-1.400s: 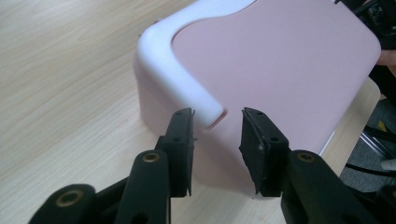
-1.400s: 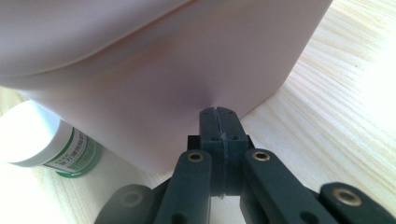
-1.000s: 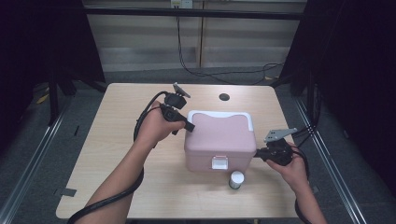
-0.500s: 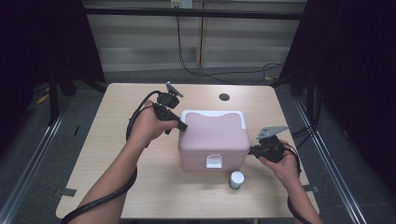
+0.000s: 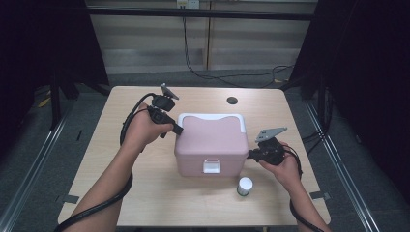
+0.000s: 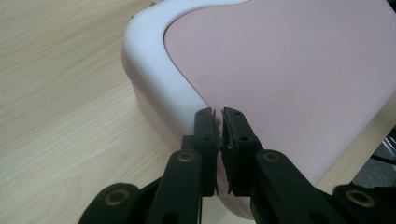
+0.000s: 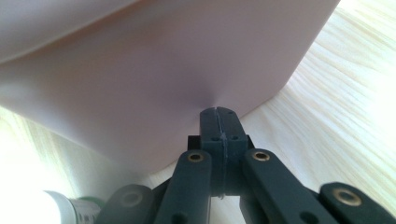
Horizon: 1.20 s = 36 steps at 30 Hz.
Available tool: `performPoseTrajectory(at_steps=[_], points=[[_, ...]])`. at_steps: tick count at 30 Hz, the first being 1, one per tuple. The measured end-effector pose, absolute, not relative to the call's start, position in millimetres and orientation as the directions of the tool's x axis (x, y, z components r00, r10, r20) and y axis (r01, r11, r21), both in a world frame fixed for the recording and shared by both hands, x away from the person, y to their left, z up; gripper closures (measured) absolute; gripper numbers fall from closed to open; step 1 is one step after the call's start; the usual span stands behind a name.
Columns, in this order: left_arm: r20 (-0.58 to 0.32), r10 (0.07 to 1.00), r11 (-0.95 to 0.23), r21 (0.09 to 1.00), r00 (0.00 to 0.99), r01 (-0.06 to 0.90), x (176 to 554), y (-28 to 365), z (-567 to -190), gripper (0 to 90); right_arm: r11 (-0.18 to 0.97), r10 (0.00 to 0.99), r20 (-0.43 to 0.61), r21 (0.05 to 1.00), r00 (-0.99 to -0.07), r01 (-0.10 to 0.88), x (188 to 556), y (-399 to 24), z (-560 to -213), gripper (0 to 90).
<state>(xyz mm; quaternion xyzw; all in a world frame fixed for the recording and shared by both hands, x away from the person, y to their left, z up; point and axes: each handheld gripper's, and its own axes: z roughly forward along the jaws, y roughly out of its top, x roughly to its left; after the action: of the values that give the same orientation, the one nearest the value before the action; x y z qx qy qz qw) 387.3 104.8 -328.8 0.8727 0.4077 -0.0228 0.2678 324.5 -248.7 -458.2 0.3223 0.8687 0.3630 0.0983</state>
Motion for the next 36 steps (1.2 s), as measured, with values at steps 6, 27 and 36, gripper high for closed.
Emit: performPoseTrajectory(at_steps=[6, 27, 36], points=[[-0.260, 0.707, -0.517, 0.445, 0.658, 0.732, 388.4, 115.1, -328.5, 84.8, 0.538, 0.608, 0.069, 0.696, -0.791, 0.475, 327.6, -239.1, -458.4, 90.0], [-0.247, 0.742, -0.485, 0.444, 0.623, 0.754, 384.6, 149.4, -327.4, 84.8, 0.572, 0.546, 0.080, 0.691, -0.834, 0.442, 338.5, -204.2, -457.6, 90.0], [-0.258, 0.737, -0.487, 0.440, 0.625, 0.755, 382.4, 153.0, -326.7, 85.5, 0.578, 0.531, 0.088, 0.690, -0.843, 0.436, 343.9, -192.7, -458.2, 90.0]])
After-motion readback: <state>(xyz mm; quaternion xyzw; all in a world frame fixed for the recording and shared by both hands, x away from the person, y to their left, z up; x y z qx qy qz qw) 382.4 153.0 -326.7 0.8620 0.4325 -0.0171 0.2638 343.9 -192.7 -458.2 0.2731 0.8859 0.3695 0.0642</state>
